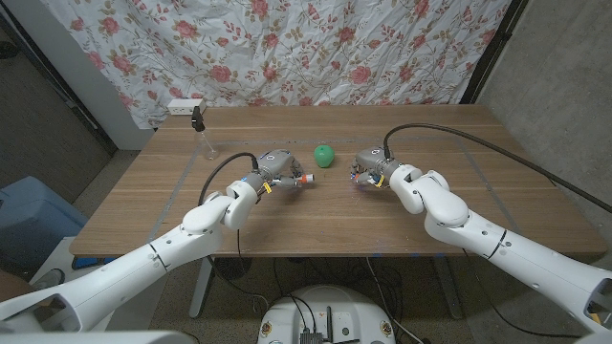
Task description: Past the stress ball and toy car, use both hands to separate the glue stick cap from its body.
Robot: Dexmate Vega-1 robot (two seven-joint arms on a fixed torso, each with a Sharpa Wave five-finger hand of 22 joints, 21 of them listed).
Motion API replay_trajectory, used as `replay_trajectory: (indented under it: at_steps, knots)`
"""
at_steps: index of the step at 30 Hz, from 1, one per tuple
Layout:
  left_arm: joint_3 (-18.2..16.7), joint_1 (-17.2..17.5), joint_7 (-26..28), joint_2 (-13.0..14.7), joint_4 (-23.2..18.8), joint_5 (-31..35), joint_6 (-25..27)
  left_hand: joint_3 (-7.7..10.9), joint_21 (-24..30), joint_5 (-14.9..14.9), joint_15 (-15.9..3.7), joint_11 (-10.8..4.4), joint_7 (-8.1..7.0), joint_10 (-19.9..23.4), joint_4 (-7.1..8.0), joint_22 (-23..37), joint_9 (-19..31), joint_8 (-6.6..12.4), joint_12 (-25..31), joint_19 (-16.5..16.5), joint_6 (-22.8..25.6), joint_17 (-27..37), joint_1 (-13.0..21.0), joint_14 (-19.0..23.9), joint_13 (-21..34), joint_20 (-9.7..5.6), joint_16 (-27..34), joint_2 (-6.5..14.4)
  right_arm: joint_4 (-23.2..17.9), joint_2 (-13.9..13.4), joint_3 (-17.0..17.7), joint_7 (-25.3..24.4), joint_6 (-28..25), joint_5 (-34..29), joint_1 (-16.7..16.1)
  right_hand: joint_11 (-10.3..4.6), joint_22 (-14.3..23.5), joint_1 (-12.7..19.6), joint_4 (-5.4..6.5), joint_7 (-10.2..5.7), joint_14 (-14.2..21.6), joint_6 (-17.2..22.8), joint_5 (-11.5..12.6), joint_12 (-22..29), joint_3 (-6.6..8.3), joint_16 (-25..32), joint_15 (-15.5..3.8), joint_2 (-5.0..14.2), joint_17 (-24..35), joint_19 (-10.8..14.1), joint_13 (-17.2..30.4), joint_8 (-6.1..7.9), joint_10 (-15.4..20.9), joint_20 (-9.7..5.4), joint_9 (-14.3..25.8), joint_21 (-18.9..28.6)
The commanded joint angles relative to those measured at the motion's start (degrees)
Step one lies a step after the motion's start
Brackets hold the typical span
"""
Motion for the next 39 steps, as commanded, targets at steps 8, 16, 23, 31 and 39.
replay_trajectory:
  at_steps: [8,16,23,31,39]
  knots:
    - [0.94,-0.69,-2.24,-0.04,0.36,0.3,1.17,0.83,-0.24,0.15,-7.48,-0.06,-0.41,-0.79,0.51,0.21,0.19,0.02,-0.12,-0.68,2.66,0.1,-2.55,-0.73,0.11,0.51,0.02,0.63,1.63,1.39,-0.98,0.54,-0.67,-0.47,0.69,0.11,0.22,0.0,0.11,-0.08,-0.42,-1.29,0.42,-0.82,-0.6,-0.7,-8.09,-1.27,-0.03,-0.16,0.01,-0.18,-1.25,0.11,0.49,0.1]
    - [1.17,-0.83,-3.07,-0.21,0.24,0.4,2.06,0.73,-0.25,0.14,-7.47,-0.05,-0.44,-1.21,0.55,0.22,0.18,0.0,-0.14,-0.92,2.44,0.13,-2.83,-0.99,0.1,0.53,0.03,0.51,2.01,1.75,-1.33,0.38,-1.38,-0.68,0.75,0.12,0.23,-0.09,0.11,-0.07,-0.59,-2.06,0.51,-0.97,-0.76,-0.83,-8.08,-1.57,0.04,-0.25,0.13,-0.62,-1.5,0.2,0.34,0.08]
    - [1.39,-1.02,-3.93,-0.02,0.08,0.47,2.36,0.56,-0.25,0.14,-7.43,-0.05,-0.58,-2.17,0.55,0.22,0.16,-0.32,-0.26,-1.29,1.3,0.16,-3.19,-1.36,0.08,0.62,0.06,0.27,2.08,1.74,-1.58,0.47,-1.68,-0.83,0.89,0.18,0.23,-0.41,0.17,-0.06,-0.78,-2.55,0.58,-1.29,-0.96,-1.15,-8.08,-2.02,-0.03,-0.29,0.14,-0.8,-2.05,0.37,0.44,0.08]
    - [1.45,-1.22,-4.72,0.29,-0.05,0.62,2.7,0.46,-0.26,0.14,-7.41,-0.06,-0.53,-2.8,0.56,0.23,0.13,-0.37,-0.32,-1.57,0.92,0.19,-3.42,-1.53,0.06,0.73,0.1,0.15,2.16,2.14,-1.75,1.03,-2.27,-0.55,1.15,0.3,0.23,-1.34,0.41,-0.04,-1.03,-3.71,0.71,-2.04,-1.53,-1.59,-7.96,-2.97,-0.02,-0.5,0.17,-1.25,-3.64,0.59,0.58,0.03]
    - [1.23,-1.29,-4.79,0.67,0.01,0.67,2.72,0.08,-0.19,0.11,-7.26,-0.05,-0.71,-3.92,0.54,0.23,0.07,-0.67,-0.38,-1.74,-0.42,0.19,-3.96,-1.94,0.06,0.69,0.1,-0.48,1.97,2.1,-1.79,1.88,-2.41,0.07,1.55,0.25,0.24,-3.65,0.76,-0.01,-2.25,-7.05,1.58,-3.49,-2.64,-3.45,-8.02,-5.29,-0.34,-0.93,-0.06,-3.01,-6.56,1.24,0.19,0.0]
